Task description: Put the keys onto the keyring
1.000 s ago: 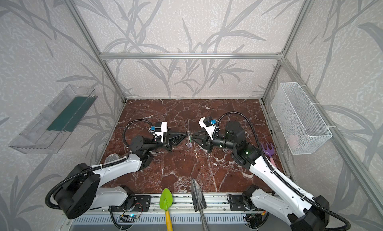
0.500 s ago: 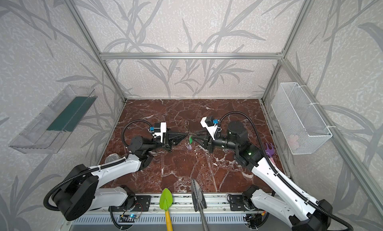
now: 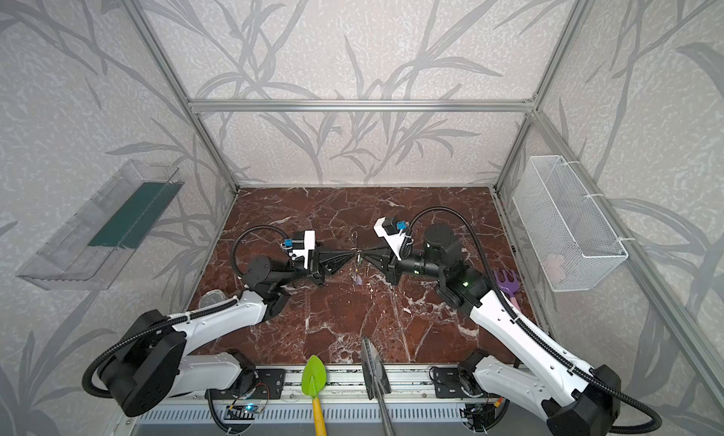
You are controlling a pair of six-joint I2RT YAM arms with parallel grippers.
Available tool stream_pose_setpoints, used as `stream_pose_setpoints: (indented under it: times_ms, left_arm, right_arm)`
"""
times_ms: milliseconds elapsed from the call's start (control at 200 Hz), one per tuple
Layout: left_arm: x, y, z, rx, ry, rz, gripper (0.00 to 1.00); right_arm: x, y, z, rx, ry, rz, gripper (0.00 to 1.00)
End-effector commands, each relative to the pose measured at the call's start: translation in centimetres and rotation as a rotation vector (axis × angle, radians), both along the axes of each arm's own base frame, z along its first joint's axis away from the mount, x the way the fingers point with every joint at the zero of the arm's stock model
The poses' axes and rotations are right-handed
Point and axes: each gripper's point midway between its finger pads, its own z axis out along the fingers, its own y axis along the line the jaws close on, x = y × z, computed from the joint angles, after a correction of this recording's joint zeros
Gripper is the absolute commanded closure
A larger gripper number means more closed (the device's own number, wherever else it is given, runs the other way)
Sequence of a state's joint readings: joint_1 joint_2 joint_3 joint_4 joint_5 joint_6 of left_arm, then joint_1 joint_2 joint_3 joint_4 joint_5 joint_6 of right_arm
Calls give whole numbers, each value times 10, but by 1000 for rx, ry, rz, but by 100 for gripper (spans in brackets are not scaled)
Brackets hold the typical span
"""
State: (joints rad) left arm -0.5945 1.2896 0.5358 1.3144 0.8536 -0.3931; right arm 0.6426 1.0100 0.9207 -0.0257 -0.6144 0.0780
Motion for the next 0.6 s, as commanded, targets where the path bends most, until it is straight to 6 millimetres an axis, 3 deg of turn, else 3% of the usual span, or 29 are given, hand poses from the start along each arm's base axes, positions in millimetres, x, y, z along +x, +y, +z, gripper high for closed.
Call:
stream_pose_setpoints:
  times_ms: [0, 155, 595]
  left_arm:
    - [-7, 6, 18, -45, -68, 8, 100]
    - [-7, 7, 19, -50, -70, 9, 100]
    - [-8, 8, 20, -58, -78, 8, 100]
  right_arm:
    - [-4, 2, 24, 41, -51, 22, 93]
    - [-5, 3, 22, 37, -35, 28, 100]
    - [-11, 16, 9, 14, 51, 113, 100]
